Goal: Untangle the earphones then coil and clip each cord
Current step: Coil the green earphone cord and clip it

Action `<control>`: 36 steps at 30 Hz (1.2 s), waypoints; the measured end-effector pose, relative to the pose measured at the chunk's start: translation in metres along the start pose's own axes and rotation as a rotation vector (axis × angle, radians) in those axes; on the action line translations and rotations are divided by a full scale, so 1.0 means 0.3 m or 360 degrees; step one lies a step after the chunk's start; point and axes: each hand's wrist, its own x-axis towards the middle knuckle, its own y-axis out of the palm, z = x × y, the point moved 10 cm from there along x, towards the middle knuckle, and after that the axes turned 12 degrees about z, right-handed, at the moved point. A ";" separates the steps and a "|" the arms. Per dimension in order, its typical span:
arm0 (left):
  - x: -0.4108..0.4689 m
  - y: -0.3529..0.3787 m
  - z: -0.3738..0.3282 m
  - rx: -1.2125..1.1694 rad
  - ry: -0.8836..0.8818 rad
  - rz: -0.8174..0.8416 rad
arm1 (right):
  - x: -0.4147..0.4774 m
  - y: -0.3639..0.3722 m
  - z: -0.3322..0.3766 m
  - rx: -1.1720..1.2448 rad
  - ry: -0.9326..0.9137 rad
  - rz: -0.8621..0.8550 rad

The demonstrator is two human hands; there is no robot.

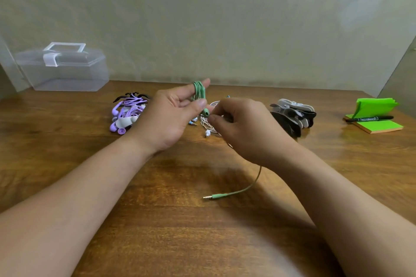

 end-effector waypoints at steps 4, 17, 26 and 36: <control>0.007 0.011 0.005 0.0248 -0.0016 0.0050 | -0.015 -0.057 0.029 0.0166 -0.0096 -0.0087; 0.016 0.070 0.040 0.0258 0.0027 0.0371 | -0.007 -0.105 -0.010 0.0390 -0.0157 -0.0108; -0.037 0.191 0.021 0.0156 -0.0105 0.0850 | 0.001 -0.101 -0.031 0.0632 -0.0263 -0.0016; -0.011 0.085 -0.022 -0.0698 -0.0047 0.0370 | 0.027 0.076 -0.073 0.1197 -0.0077 0.0273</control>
